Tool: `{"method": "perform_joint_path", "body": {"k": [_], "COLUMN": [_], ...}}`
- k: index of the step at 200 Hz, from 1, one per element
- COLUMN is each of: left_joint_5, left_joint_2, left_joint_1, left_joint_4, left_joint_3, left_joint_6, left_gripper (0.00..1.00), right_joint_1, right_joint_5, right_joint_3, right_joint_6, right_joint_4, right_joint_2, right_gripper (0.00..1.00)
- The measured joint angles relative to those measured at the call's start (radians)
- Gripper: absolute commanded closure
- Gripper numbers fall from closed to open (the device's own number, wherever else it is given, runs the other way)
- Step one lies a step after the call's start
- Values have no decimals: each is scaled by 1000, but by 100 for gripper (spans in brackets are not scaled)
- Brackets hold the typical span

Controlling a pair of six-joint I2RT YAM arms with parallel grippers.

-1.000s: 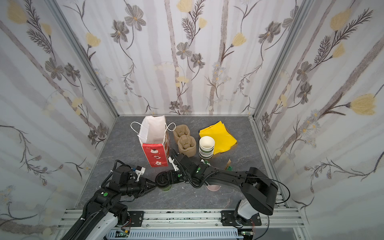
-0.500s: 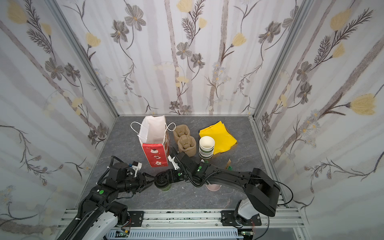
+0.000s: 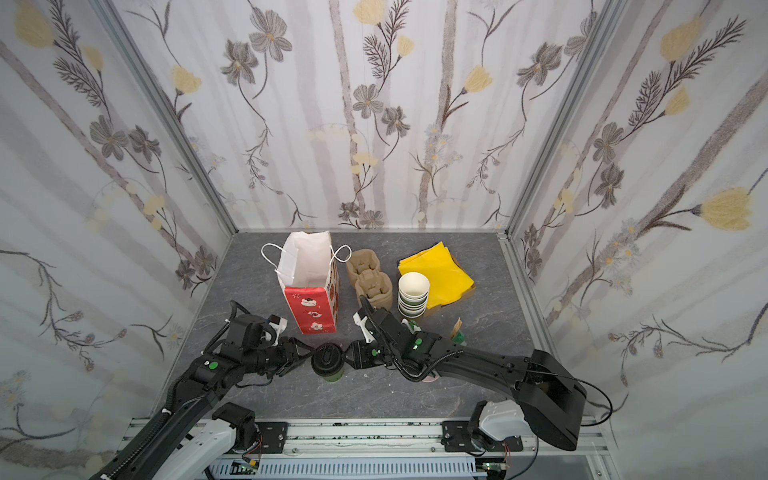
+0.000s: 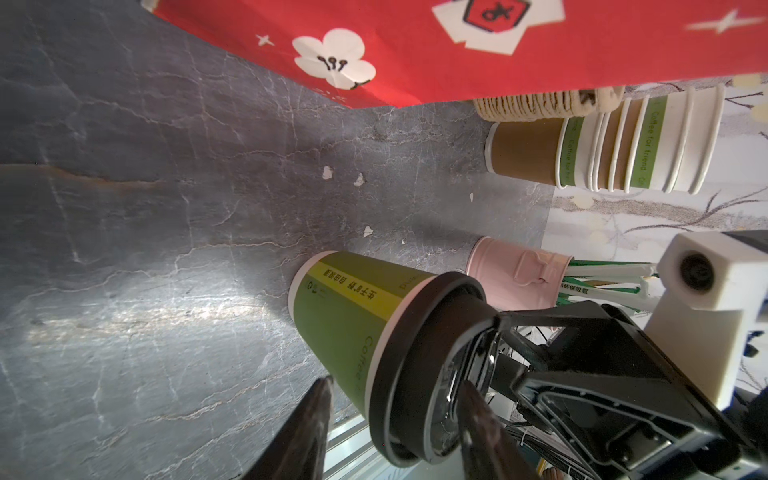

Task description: Pack the takeout coffee

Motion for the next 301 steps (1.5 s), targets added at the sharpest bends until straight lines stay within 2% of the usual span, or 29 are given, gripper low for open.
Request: {"method": "perform_joint_path", "body": {"k": [48, 128, 147, 176, 199, 246, 301], "left_joint_5": [19, 51, 45, 43, 58, 62, 59], "left_joint_2": [23, 32, 30, 20, 18, 14, 14], "left_joint_1": [0, 0, 1, 1, 0, 0, 0], "left_joint_4": [54, 121, 137, 148, 154, 163, 169], "left_joint_3": [-32, -63, -71, -79, -85, -90, -94], "left_joint_6": [5, 3, 4, 0, -11, -17, -17], "left_gripper": [57, 63, 65, 65, 65, 65, 65], "right_joint_1": [5, 5, 5, 5, 6, 14, 18], "right_joint_5": [-8, -61, -71, -70, -63, -87, -126], "right_joint_3": [0, 2, 0, 0, 8, 27, 40], "right_joint_6": [15, 26, 26, 25, 22, 14, 11], "right_joint_4": [4, 63, 82, 72, 36, 38, 70], "right_joint_2": [37, 90, 98, 90, 61, 87, 126], "right_gripper": [63, 66, 65, 56, 53, 53, 58]}}
